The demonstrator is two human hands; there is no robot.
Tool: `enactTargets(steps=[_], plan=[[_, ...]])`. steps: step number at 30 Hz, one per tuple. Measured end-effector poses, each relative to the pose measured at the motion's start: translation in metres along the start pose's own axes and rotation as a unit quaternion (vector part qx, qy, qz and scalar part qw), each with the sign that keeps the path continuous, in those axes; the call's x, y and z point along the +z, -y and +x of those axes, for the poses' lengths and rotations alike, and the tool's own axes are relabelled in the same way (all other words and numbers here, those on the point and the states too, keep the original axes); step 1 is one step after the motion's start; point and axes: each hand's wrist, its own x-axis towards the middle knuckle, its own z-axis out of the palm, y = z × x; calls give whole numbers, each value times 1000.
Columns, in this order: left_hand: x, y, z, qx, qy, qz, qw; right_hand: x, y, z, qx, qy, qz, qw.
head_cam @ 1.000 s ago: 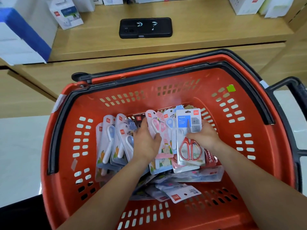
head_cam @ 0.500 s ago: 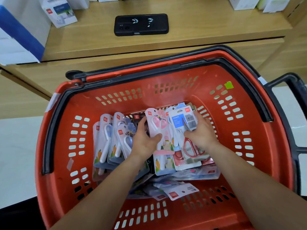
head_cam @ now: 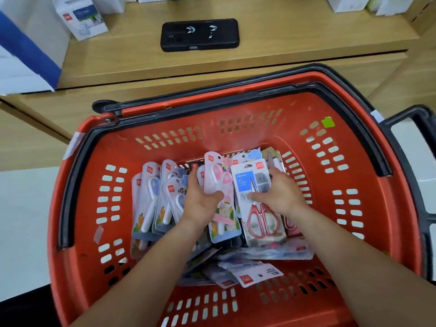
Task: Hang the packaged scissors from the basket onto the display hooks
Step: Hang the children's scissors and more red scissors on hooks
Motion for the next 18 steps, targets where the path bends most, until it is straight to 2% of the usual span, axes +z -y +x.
enactTargets(steps=[5,10,15,18], plan=[[-8,-5,2,-22,8,-14,1000,0,6,1,-1,1,87,996],[-8,-2,-1,-73,34,-57,995,-3,-5,6,55,-77,169,981],[-9,-4,1,-87,46,-93,991,-1,3,15,44,-23,117,992],[-9,-2,5,-99,54,-100,988,3,4,19,54,17,161,985]])
